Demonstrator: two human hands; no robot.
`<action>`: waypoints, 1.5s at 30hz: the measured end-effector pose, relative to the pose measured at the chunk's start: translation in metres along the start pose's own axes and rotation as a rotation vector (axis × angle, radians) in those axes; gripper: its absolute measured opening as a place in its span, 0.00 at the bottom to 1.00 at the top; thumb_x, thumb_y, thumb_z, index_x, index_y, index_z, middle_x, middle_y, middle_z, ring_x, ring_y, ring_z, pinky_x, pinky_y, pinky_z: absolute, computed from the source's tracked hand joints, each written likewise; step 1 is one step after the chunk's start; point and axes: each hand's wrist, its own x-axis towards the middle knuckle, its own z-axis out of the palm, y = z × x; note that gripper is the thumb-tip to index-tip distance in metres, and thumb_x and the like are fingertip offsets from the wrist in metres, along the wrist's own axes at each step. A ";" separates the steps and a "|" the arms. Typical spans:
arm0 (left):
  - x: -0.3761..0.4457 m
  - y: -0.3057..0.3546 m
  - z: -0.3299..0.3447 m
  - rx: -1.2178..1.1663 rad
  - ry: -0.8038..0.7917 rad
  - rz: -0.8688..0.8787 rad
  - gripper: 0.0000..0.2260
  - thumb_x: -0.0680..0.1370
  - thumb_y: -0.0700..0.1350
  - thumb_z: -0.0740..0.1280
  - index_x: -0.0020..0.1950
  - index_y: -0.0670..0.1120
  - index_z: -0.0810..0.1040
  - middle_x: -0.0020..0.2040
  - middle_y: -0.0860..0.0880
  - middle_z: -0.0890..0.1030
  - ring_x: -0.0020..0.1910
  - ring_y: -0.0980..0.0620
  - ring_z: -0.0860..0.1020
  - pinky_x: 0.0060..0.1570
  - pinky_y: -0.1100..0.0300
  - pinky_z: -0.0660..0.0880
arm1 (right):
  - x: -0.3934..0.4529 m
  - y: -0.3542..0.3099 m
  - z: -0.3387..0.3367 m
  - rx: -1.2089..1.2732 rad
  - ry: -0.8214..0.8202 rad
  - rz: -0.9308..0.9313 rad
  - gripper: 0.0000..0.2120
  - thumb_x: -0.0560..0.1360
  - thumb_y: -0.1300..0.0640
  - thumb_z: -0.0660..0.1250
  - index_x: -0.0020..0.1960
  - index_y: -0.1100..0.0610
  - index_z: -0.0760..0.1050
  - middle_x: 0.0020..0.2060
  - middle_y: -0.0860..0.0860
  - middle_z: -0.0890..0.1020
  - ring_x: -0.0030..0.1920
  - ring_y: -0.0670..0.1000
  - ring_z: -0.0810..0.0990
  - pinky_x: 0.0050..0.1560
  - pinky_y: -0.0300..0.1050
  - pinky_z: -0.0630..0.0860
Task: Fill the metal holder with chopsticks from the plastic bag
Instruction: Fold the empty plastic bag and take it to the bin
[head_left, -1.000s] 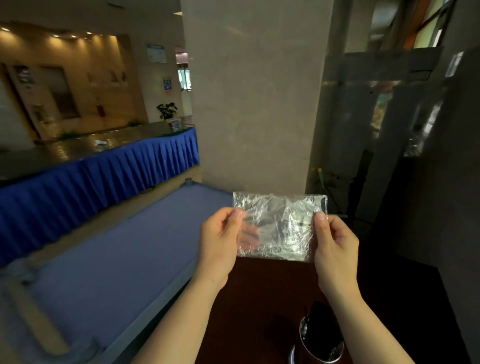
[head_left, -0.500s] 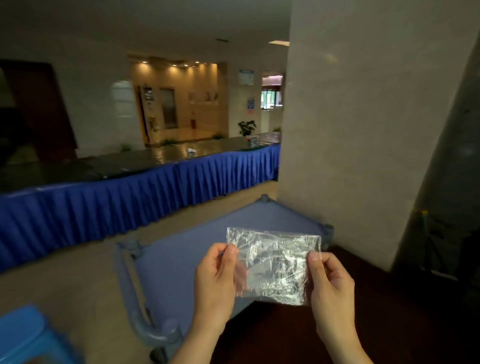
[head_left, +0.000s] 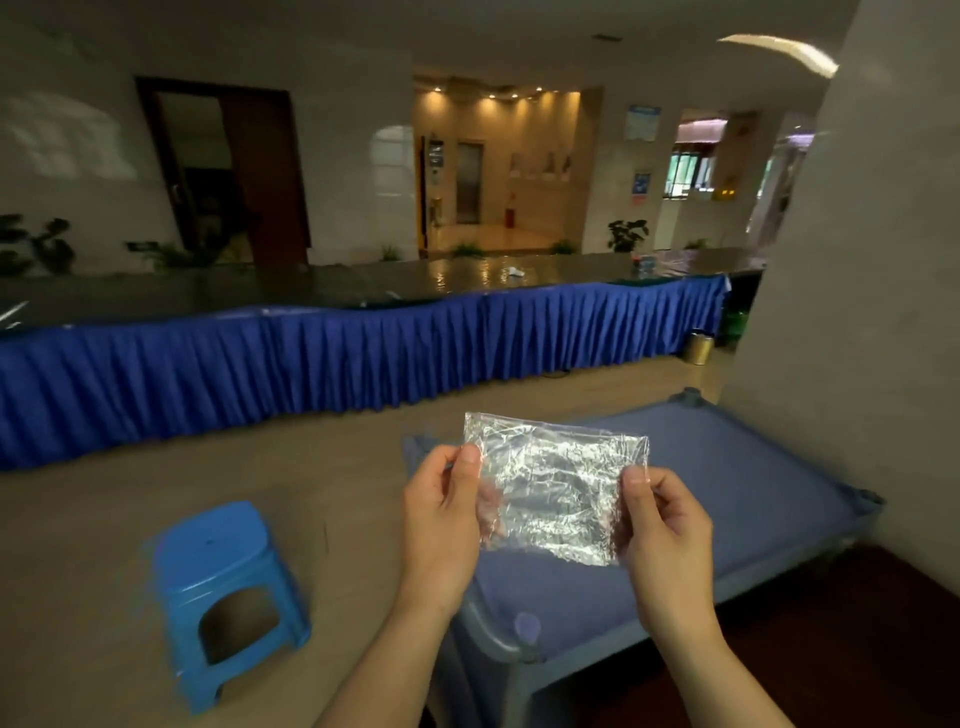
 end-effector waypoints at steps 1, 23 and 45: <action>0.007 0.000 -0.012 0.010 0.002 -0.003 0.14 0.82 0.55 0.63 0.38 0.52 0.77 0.31 0.48 0.82 0.25 0.54 0.74 0.24 0.61 0.74 | 0.001 0.003 0.014 0.001 -0.008 0.006 0.16 0.82 0.54 0.65 0.36 0.52 0.74 0.25 0.48 0.68 0.25 0.46 0.65 0.23 0.40 0.65; 0.112 -0.066 -0.208 0.126 0.188 -0.076 0.16 0.82 0.55 0.64 0.36 0.53 0.76 0.29 0.50 0.78 0.26 0.57 0.74 0.25 0.60 0.73 | 0.002 0.101 0.233 -0.028 -0.164 0.119 0.15 0.83 0.52 0.65 0.38 0.55 0.74 0.26 0.47 0.68 0.27 0.45 0.65 0.25 0.37 0.66; 0.066 -0.221 -0.273 0.307 0.433 -0.494 0.14 0.84 0.49 0.63 0.42 0.42 0.74 0.26 0.49 0.72 0.22 0.54 0.72 0.25 0.60 0.70 | -0.033 0.261 0.258 -0.354 -0.350 0.319 0.16 0.82 0.56 0.65 0.35 0.55 0.73 0.26 0.48 0.73 0.30 0.49 0.71 0.35 0.47 0.70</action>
